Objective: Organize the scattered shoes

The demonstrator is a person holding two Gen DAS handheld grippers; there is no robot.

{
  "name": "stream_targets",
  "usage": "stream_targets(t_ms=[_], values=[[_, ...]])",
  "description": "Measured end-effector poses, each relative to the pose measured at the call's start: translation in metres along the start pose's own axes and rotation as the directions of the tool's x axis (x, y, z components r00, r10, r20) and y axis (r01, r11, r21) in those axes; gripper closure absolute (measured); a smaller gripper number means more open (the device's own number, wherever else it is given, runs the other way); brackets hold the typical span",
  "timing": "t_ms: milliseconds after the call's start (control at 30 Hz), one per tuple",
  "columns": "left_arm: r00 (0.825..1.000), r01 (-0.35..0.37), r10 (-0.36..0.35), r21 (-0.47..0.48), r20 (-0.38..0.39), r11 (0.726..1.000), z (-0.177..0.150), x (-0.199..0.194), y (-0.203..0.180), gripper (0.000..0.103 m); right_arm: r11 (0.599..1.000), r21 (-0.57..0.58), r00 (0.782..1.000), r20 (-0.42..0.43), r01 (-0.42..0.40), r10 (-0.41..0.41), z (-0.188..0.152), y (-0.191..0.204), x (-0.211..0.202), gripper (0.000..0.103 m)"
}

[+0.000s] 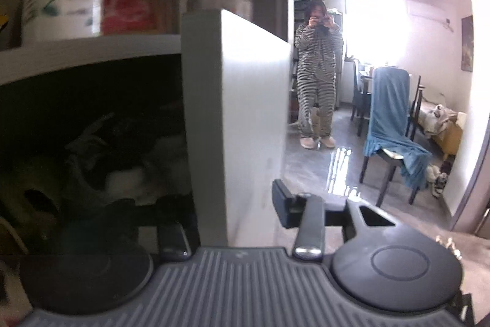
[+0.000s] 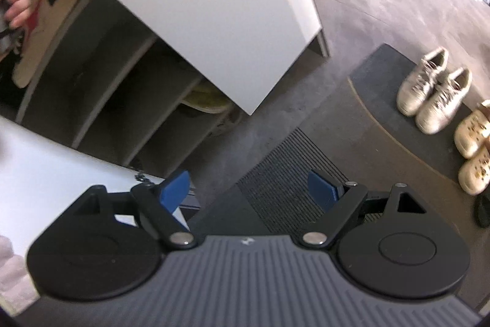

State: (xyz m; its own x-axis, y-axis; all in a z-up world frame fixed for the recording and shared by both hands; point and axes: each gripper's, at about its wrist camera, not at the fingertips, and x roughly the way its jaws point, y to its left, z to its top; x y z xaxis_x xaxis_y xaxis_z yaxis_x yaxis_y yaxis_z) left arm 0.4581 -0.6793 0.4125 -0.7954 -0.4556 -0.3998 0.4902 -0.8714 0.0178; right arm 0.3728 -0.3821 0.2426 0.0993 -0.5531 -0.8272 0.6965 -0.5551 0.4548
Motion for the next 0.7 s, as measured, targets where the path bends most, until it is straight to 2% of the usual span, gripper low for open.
stream_targets(t_ms=[200, 333, 567, 700], values=[[0.998, -0.056, 0.056, -0.048, 0.005, 0.997, -0.003, -0.014, -0.072, 0.061, 1.0, 0.027, 1.0, 0.014, 0.011, -0.011, -0.001, -0.019, -0.006, 0.017], [0.996, -0.089, 0.089, -0.068, -0.005, 0.994, -0.005, -0.03, -0.093, 0.062, 0.999, 0.036, 0.999, 0.035, 0.016, -0.017, -0.002, -0.039, -0.014, 0.017], [0.986, -0.16, 0.156, -0.069, -0.064, 0.985, 0.003, -0.032, -0.156, 0.062, 0.991, 0.12, 0.996, 0.066, 0.06, -0.068, -0.012, -0.094, -0.028, 0.017], [0.976, -0.212, 0.207, -0.086, -0.064, 0.974, 0.008, -0.026, -0.183, 0.064, 0.983, 0.172, 0.992, 0.092, 0.064, -0.081, -0.013, -0.127, -0.038, 0.017]])
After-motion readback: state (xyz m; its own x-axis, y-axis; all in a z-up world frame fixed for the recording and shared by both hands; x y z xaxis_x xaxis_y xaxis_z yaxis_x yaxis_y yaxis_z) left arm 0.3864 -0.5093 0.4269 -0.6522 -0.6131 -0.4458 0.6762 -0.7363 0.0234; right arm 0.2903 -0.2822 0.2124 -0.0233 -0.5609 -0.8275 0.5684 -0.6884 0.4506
